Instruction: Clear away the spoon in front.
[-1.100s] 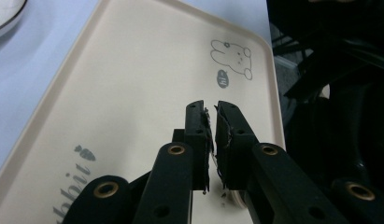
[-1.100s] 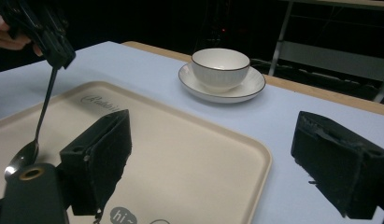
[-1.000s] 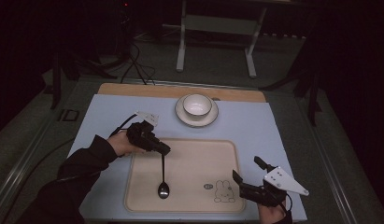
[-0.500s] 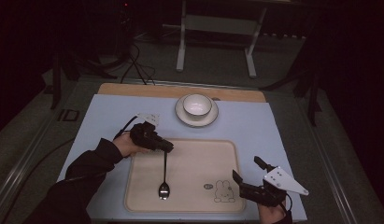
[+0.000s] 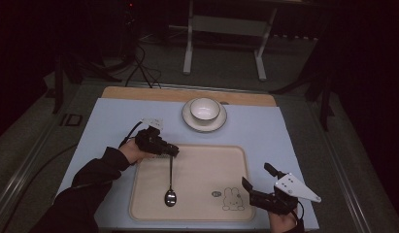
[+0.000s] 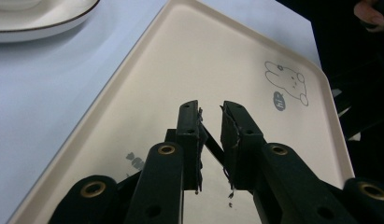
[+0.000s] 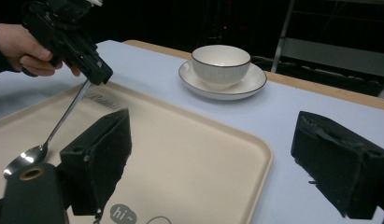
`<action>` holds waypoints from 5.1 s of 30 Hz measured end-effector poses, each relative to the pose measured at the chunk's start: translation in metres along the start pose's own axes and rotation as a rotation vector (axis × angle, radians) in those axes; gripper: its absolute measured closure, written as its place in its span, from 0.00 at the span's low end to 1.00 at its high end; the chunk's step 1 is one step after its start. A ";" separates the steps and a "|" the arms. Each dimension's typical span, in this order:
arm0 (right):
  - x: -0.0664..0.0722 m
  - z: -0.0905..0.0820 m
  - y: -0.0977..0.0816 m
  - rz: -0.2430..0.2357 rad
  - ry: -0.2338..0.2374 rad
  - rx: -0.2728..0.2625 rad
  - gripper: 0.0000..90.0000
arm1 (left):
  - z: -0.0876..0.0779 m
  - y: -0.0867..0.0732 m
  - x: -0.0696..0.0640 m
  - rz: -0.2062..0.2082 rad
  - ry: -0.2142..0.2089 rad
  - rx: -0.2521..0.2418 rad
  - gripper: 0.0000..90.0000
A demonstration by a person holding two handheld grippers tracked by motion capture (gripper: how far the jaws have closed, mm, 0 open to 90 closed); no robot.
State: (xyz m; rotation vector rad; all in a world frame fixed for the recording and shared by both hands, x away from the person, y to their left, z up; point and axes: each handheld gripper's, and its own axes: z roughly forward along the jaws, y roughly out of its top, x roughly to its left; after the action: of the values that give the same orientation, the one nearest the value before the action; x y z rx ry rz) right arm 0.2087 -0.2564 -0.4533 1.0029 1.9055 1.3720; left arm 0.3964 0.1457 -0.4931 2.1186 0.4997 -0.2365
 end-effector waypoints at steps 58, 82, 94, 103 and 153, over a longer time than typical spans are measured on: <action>-0.001 0.002 0.000 0.012 0.019 0.013 0.15 | 0.036 -0.011 0.022 -0.066 0.179 0.102 0.67; -0.002 0.002 -0.001 0.023 0.016 0.012 0.13 | 0.008 0.013 -0.016 -0.024 0.075 -0.059 0.31; 0.000 0.002 0.000 0.016 0.010 0.010 0.13 | -0.006 0.022 -0.045 0.010 0.066 -0.108 0.08; -0.001 0.003 0.000 0.018 0.012 0.013 0.13 | -0.022 0.014 -0.066 0.010 0.150 -0.120 0.01; 0.002 0.002 0.000 -0.004 0.006 0.019 0.14 | -0.070 -0.092 -0.105 -0.117 0.445 -0.305 0.01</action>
State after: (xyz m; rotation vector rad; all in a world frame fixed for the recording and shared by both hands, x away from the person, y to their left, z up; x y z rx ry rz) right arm 0.2098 -0.2535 -0.4539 1.0043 1.9273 1.3584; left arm 0.2607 0.2216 -0.4861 1.8409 0.8633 0.2417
